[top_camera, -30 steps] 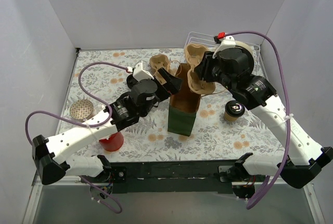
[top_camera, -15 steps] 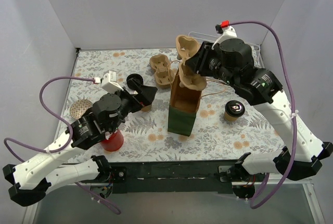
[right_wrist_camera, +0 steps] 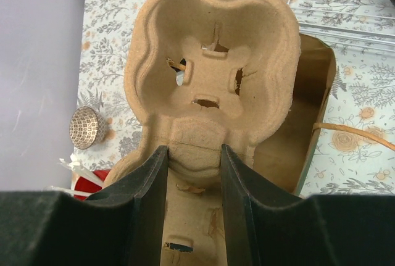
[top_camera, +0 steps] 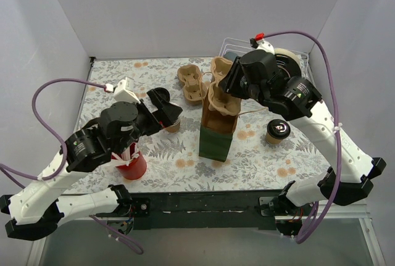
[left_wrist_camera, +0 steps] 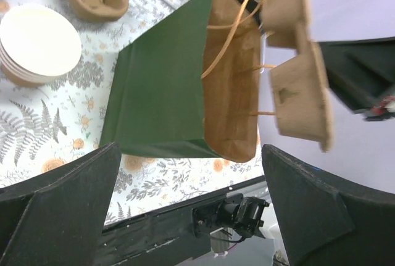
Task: Pack the takeout coffee
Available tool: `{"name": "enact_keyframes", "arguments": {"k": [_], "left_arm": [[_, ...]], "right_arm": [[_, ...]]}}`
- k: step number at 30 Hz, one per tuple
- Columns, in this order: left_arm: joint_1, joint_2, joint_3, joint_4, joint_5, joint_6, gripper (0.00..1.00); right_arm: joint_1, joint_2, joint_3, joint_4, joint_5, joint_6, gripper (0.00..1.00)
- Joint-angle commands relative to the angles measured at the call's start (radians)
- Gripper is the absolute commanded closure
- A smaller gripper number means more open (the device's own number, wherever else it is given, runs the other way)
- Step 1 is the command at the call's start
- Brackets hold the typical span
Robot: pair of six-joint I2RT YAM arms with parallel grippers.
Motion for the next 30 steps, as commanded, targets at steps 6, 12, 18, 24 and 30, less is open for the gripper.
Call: {"name": "enact_keyframes", "arguments": {"k": [6, 12, 18, 24, 30], "left_arm": [[-0.003, 0.034, 0.142, -0.106, -0.021, 0.166, 0.02], [-0.005, 0.042, 0.168, -0.092, -0.031, 0.238, 0.02], [-0.005, 0.042, 0.183, -0.094, -0.027, 0.258, 0.02], [-0.003, 0.033, 0.185, -0.095, -0.025, 0.268, 0.02], [-0.003, 0.021, 0.185, -0.101, -0.030, 0.265, 0.02]], "right_arm": [[0.017, -0.046, -0.056, -0.024, 0.125, 0.069, 0.86], [0.028, 0.012, -0.036, -0.073, 0.099, 0.067, 0.85], [0.051, 0.073, -0.009, -0.124, 0.150, 0.067, 0.86], [0.076, 0.115, -0.022, -0.150, 0.191, 0.090, 0.87], [0.100, 0.142, -0.053, -0.164, 0.245, 0.107, 0.88]]}}
